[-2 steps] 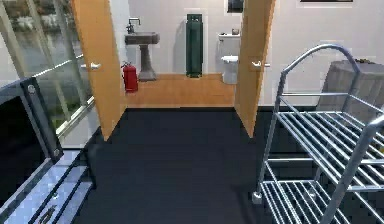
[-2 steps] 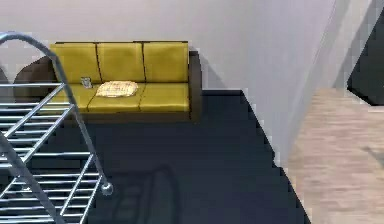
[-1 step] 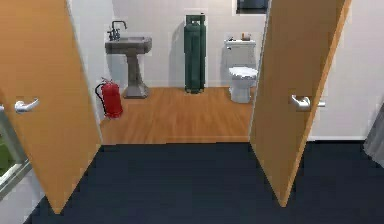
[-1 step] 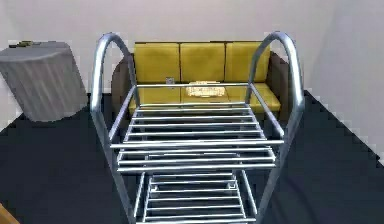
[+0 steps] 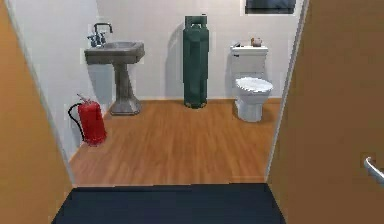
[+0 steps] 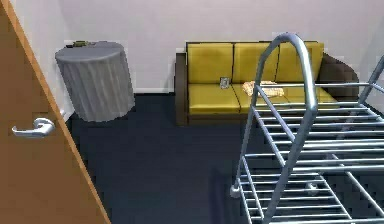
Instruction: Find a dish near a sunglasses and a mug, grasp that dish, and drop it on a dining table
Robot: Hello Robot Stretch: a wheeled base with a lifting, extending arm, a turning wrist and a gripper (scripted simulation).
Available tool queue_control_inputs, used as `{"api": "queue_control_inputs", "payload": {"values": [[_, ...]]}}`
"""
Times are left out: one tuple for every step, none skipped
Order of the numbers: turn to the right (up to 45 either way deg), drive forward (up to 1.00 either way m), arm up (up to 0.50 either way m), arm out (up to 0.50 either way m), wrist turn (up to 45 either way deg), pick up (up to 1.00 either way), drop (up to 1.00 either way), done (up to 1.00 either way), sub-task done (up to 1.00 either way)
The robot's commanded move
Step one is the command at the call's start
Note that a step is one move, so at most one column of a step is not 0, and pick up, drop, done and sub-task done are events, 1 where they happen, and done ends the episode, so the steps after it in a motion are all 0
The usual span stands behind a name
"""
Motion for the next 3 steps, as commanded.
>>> {"api": "queue_control_inputs", "payload": {"values": [[9.0,0.0,0.0,0.0,0.0,0.0,0.0,0.0,0.0],[0.0,0.85,0.0,0.0,0.0,0.0,0.0,0.0,0.0],[0.0,0.75,0.0,0.0,0.0,0.0,0.0,0.0,0.0]]}}
